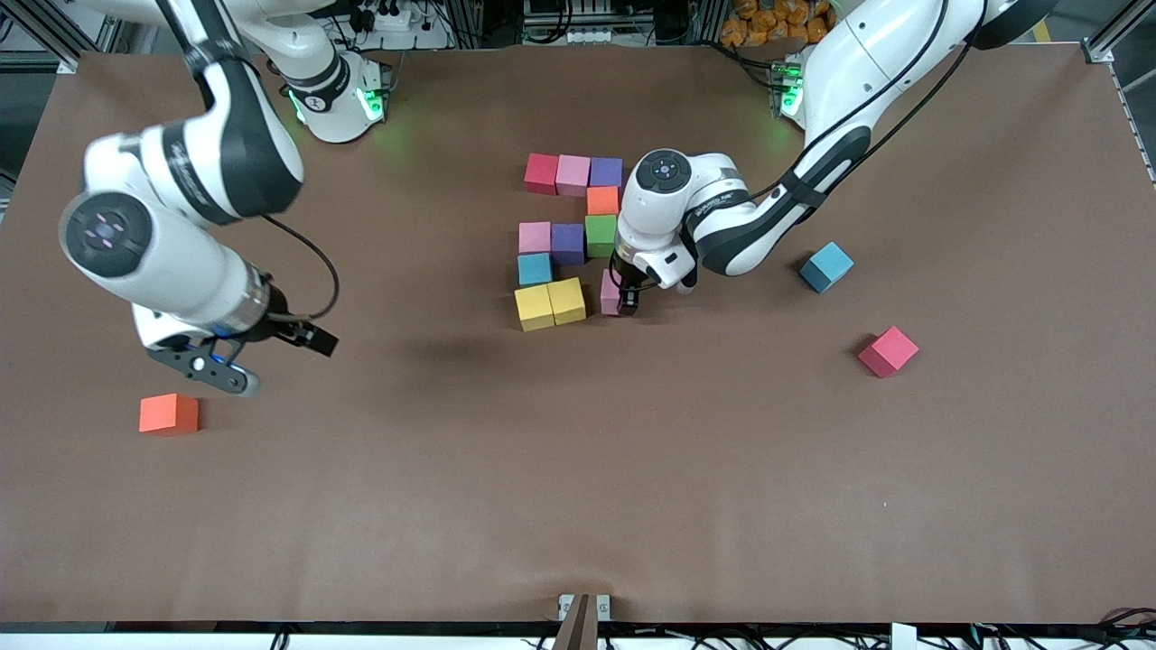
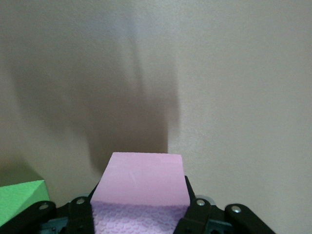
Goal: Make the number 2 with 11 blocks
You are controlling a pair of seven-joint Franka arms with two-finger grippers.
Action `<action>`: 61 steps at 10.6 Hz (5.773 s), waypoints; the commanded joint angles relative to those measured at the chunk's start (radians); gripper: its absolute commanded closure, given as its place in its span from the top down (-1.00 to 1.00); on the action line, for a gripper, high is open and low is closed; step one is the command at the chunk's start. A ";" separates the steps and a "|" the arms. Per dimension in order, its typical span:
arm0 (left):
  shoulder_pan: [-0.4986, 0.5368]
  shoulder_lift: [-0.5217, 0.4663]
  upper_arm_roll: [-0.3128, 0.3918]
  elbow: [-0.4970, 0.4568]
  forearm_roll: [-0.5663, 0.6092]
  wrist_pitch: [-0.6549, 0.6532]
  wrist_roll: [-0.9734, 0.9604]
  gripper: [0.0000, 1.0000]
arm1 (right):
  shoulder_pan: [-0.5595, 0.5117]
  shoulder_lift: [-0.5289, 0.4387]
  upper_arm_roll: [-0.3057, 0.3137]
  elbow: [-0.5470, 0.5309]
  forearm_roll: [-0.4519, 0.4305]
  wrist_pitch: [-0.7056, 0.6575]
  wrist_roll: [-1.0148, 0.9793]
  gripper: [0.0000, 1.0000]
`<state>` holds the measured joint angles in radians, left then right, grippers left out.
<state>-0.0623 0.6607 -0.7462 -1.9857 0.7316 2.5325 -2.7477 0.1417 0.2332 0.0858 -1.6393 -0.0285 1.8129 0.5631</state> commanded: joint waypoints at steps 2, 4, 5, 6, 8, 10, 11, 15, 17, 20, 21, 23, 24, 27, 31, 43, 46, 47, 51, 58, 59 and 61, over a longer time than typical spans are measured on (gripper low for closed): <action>-0.033 0.052 0.007 0.073 0.048 -0.064 -0.118 0.10 | -0.057 -0.146 0.017 -0.082 0.065 -0.018 -0.218 1.00; -0.041 0.065 0.011 0.093 0.042 -0.087 -0.110 0.13 | -0.066 -0.170 0.012 -0.074 0.065 -0.081 -0.299 1.00; -0.042 0.077 0.011 0.108 0.042 -0.106 -0.109 0.13 | -0.071 -0.186 0.012 -0.071 0.065 -0.087 -0.327 1.00; -0.053 0.089 0.011 0.125 0.040 -0.122 -0.109 0.14 | -0.080 -0.199 0.011 -0.066 0.065 -0.098 -0.369 1.00; -0.068 0.105 0.013 0.151 0.031 -0.133 -0.109 0.14 | -0.071 -0.196 -0.006 0.013 0.073 -0.182 -0.402 1.00; -0.077 0.111 0.014 0.159 0.029 -0.138 -0.109 0.14 | -0.057 -0.199 -0.014 0.059 0.073 -0.239 -0.425 1.00; -0.080 0.112 0.014 0.160 0.026 -0.150 -0.107 0.14 | -0.056 -0.210 -0.020 0.064 0.073 -0.257 -0.451 1.00; -0.088 0.122 0.014 0.163 0.026 -0.150 -0.104 0.14 | -0.065 -0.235 -0.023 0.085 0.029 -0.271 -0.501 1.00; -0.099 0.137 0.014 0.177 0.025 -0.150 -0.104 0.14 | -0.094 -0.239 -0.018 0.089 0.019 -0.280 -0.523 1.00; -0.117 0.142 0.028 0.183 0.025 -0.152 -0.106 0.14 | -0.091 -0.239 -0.018 0.090 0.018 -0.290 -0.513 1.00; -0.117 0.142 0.028 0.183 0.025 -0.152 -0.106 0.15 | -0.100 -0.236 -0.017 0.089 0.019 -0.297 -0.508 1.00; -0.117 0.143 0.030 0.185 0.025 -0.152 -0.104 0.16 | -0.137 -0.236 0.020 0.089 0.019 -0.316 -0.508 1.00; -0.117 0.143 0.030 0.185 0.025 -0.152 -0.106 0.17 | -0.158 -0.236 0.031 0.088 0.019 -0.322 -0.508 1.00; -0.119 0.154 0.030 0.196 0.025 -0.152 -0.106 0.19 | -0.140 -0.238 0.031 0.092 0.013 -0.325 -0.493 1.00; -0.119 0.157 0.030 0.197 0.025 -0.152 -0.106 0.35 | -0.139 -0.238 0.031 0.095 0.007 -0.285 -0.413 1.00; -0.133 0.163 0.041 0.222 -0.014 -0.167 -0.107 0.16 | -0.139 -0.209 0.028 0.111 0.004 -0.216 -0.408 1.00; -0.134 0.163 0.041 0.222 -0.012 -0.172 -0.110 1.00 | -0.140 -0.201 0.029 0.108 0.002 -0.216 -0.408 1.00; -0.143 0.163 0.041 0.222 -0.012 -0.175 -0.110 1.00 | -0.139 -0.201 0.028 0.110 0.004 -0.215 -0.408 1.00; -0.145 0.160 0.041 0.220 -0.012 -0.201 -0.107 1.00 | -0.123 -0.201 0.029 0.107 0.004 -0.204 -0.410 1.00; -0.145 0.151 0.027 0.222 -0.012 -0.239 -0.104 1.00 | -0.103 -0.189 0.028 0.101 0.002 -0.156 -0.410 1.00; -0.145 0.149 0.019 0.222 -0.012 -0.244 -0.103 1.00 | -0.105 -0.189 0.028 0.101 0.002 -0.156 -0.410 1.00; -0.143 0.148 0.011 0.222 -0.026 -0.262 -0.075 1.00 | -0.100 -0.187 0.028 0.102 0.002 -0.149 -0.410 1.00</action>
<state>-0.1925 0.8217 -0.7287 -1.7689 0.7150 2.3009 -2.7432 0.0414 0.0456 0.1127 -1.5392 -0.0368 1.6526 0.1519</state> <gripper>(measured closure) 0.000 0.000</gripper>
